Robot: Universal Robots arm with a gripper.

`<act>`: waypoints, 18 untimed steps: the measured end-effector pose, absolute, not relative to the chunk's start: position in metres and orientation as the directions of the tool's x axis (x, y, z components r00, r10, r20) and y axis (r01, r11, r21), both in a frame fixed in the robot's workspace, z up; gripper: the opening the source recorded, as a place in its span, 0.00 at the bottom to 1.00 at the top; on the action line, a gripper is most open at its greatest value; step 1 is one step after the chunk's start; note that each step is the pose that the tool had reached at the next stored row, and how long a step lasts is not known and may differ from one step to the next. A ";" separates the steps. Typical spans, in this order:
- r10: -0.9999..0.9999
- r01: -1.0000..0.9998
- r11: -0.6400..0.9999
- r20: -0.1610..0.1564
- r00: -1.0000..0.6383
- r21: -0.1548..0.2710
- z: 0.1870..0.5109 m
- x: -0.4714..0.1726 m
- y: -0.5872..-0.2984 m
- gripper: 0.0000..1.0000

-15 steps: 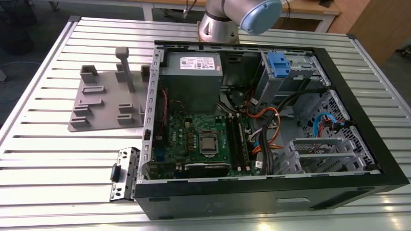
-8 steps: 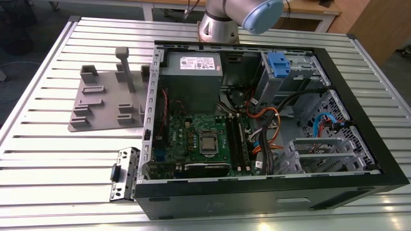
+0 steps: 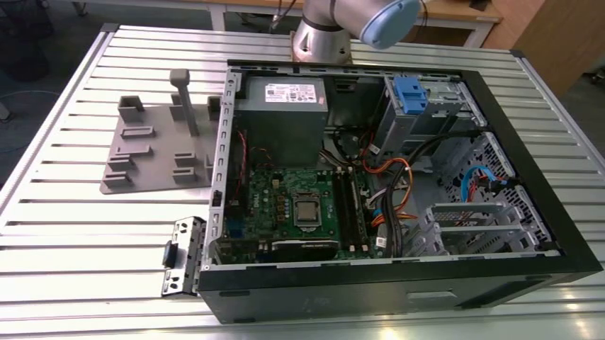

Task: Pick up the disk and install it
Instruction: 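Pick up the disk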

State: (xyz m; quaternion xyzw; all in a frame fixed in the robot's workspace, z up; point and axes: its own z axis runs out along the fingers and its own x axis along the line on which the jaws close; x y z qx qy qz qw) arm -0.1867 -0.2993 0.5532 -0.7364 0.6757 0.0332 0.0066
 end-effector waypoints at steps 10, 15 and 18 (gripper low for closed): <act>-0.995 -0.996 -0.087 -0.057 0.084 0.035 0.551 -0.152 -0.303 0.36; -0.995 -0.996 -0.087 -0.057 0.085 0.035 0.550 -0.133 -0.305 0.36; -0.995 -0.996 -0.087 -0.057 0.085 0.035 0.550 -0.123 -0.306 0.36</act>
